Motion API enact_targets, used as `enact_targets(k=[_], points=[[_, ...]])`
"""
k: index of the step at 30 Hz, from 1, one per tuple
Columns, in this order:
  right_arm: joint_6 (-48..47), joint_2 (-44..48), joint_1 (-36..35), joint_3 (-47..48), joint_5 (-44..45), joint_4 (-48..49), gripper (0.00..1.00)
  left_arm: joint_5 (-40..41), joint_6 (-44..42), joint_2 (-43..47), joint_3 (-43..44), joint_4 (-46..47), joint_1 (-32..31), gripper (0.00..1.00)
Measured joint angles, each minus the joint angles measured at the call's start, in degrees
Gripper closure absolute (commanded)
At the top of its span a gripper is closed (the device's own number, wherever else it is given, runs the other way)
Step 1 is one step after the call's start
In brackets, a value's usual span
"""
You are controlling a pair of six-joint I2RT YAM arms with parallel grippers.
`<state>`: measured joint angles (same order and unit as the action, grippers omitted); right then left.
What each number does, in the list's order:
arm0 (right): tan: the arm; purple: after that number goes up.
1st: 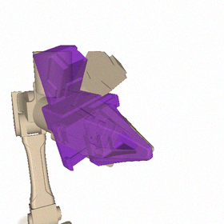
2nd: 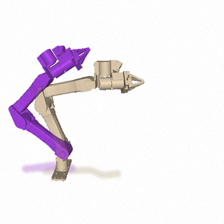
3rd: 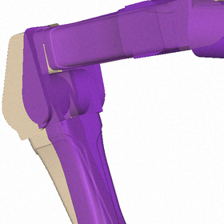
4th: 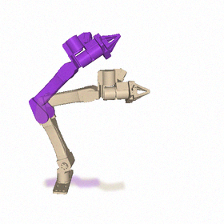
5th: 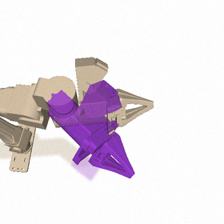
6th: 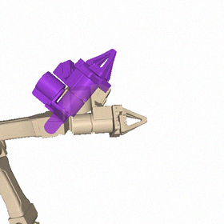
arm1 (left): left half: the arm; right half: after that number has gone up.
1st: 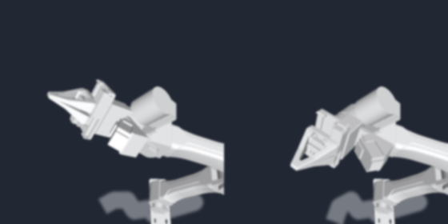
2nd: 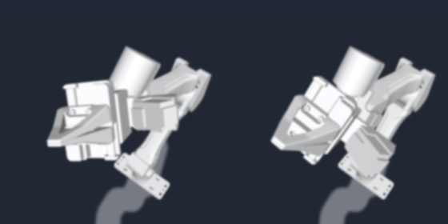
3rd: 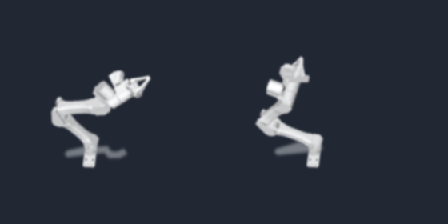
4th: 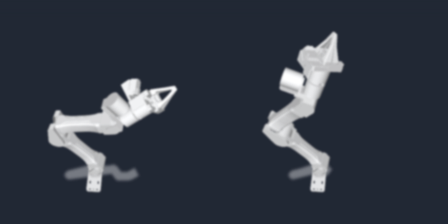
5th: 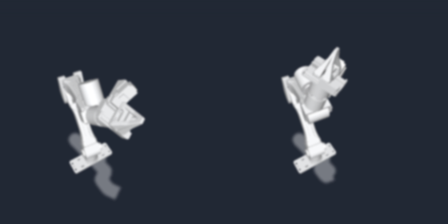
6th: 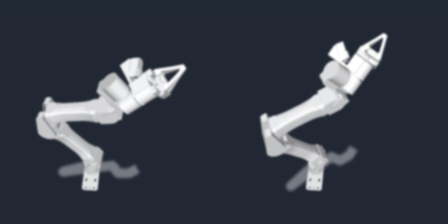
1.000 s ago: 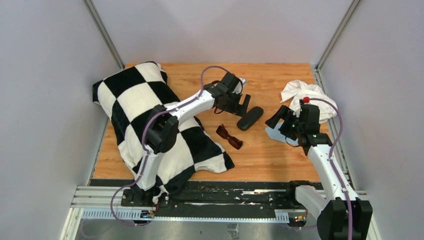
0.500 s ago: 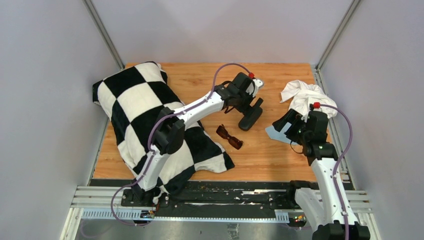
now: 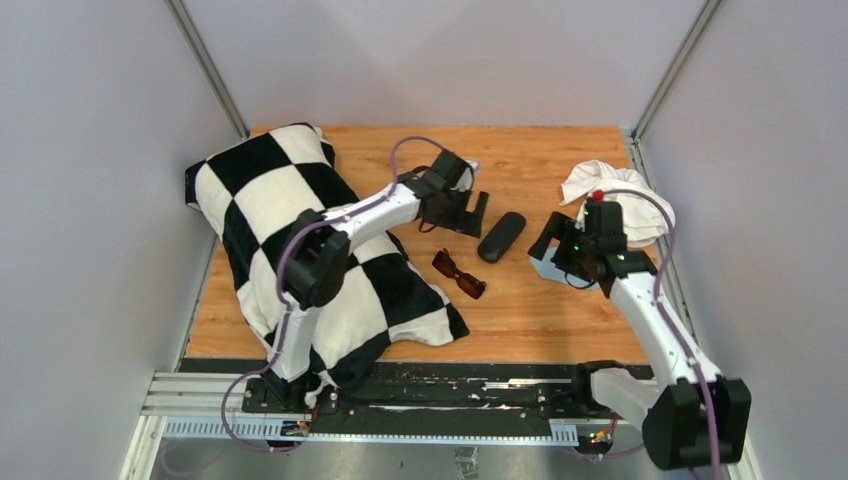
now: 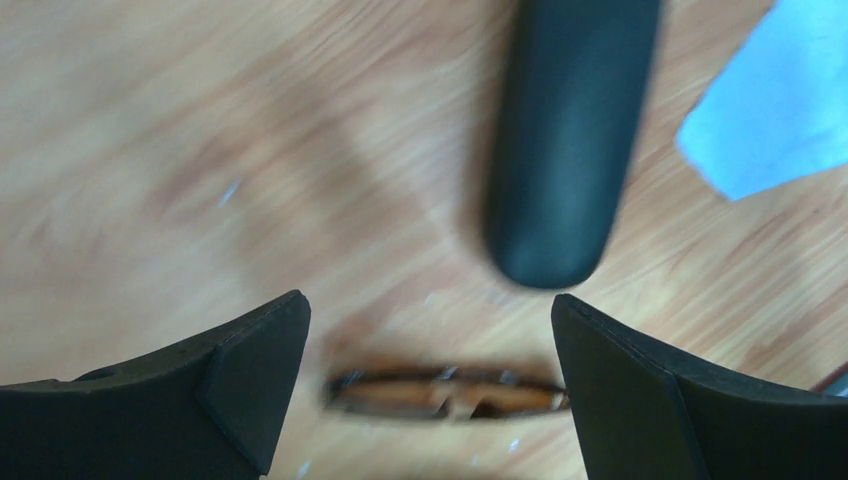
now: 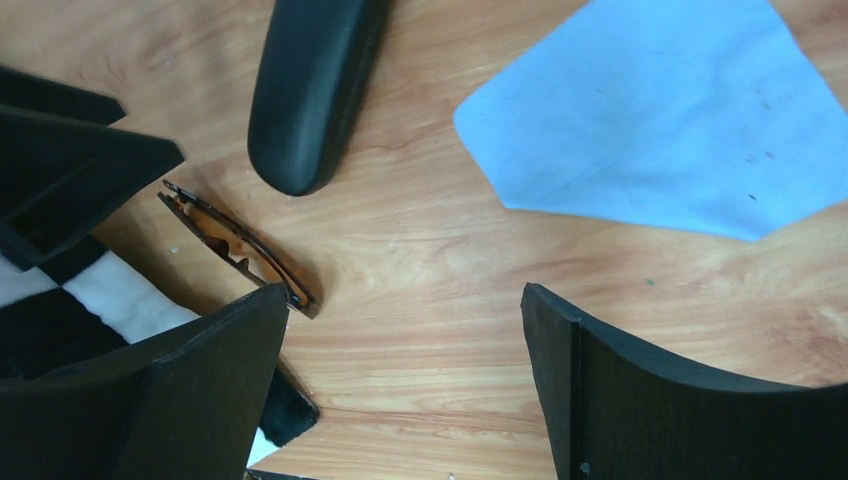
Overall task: Organize the sunglasses
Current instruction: Pick up the sunglasses case from the center of the board.
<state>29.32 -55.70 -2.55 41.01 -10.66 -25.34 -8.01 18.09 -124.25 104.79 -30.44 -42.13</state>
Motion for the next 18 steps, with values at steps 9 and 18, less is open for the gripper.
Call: enact_targets(k=[9,18], points=[[5.57,-24.98,-16.15,18.71,12.35,-2.91,0.02,2.69,7.1,24.17,-18.62,0.59,7.21,0.03],[12.79,-44.13,-17.68,30.91,18.45,-5.68,0.03,4.94,9.99,37.77,-32.04,2.86,6.43,0.02]])
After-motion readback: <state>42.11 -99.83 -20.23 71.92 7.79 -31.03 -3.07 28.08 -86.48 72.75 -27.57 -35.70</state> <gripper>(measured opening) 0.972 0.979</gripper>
